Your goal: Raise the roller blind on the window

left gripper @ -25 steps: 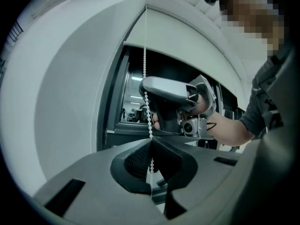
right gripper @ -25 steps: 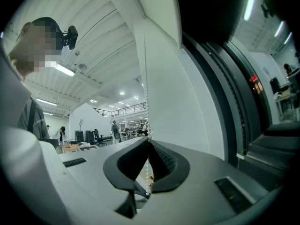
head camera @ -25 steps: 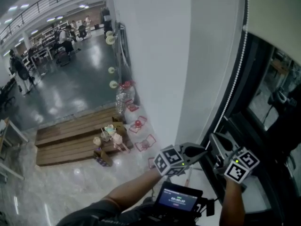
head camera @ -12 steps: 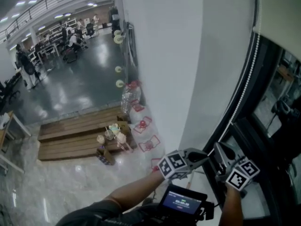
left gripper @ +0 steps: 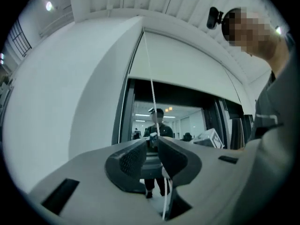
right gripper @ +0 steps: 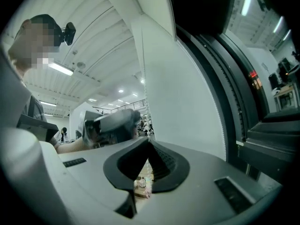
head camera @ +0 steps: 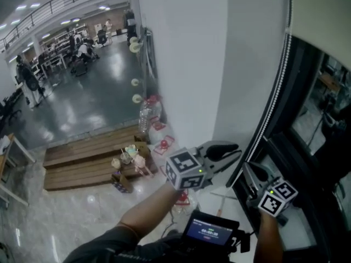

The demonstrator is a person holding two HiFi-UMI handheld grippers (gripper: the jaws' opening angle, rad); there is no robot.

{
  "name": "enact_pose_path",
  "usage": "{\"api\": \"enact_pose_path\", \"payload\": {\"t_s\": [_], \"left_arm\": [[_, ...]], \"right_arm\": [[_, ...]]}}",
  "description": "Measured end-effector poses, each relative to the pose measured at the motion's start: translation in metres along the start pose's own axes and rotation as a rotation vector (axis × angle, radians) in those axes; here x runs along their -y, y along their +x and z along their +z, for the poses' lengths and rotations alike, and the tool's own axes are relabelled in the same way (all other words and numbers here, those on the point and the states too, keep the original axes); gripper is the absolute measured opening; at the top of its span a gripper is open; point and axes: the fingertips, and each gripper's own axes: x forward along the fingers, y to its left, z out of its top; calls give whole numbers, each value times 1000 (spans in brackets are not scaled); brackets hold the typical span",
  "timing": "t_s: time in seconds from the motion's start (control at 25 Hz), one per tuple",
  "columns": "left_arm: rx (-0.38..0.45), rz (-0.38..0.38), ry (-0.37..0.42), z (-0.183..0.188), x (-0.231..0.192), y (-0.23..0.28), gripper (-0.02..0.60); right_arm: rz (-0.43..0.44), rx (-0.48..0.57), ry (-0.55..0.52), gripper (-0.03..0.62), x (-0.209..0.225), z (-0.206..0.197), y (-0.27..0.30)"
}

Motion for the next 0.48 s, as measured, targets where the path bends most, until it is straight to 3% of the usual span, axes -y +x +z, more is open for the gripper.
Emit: {"api": "enact_pose_path", "payload": {"t_s": [0.12, 0.2, 0.36, 0.48], "left_arm": [[63, -36, 11, 47, 5, 14, 83], [55, -62, 50, 64, 10, 28, 83], [24, -105, 46, 68, 14, 47, 81], [6, -107, 27, 59, 14, 53, 20]], "right_arm": [[8, 0, -6, 0, -5, 2, 3], [8, 3, -7, 0, -8, 3, 3], [5, 0, -16, 0, -11, 3, 5], [-1, 4, -15, 0, -12, 3, 4]]}}
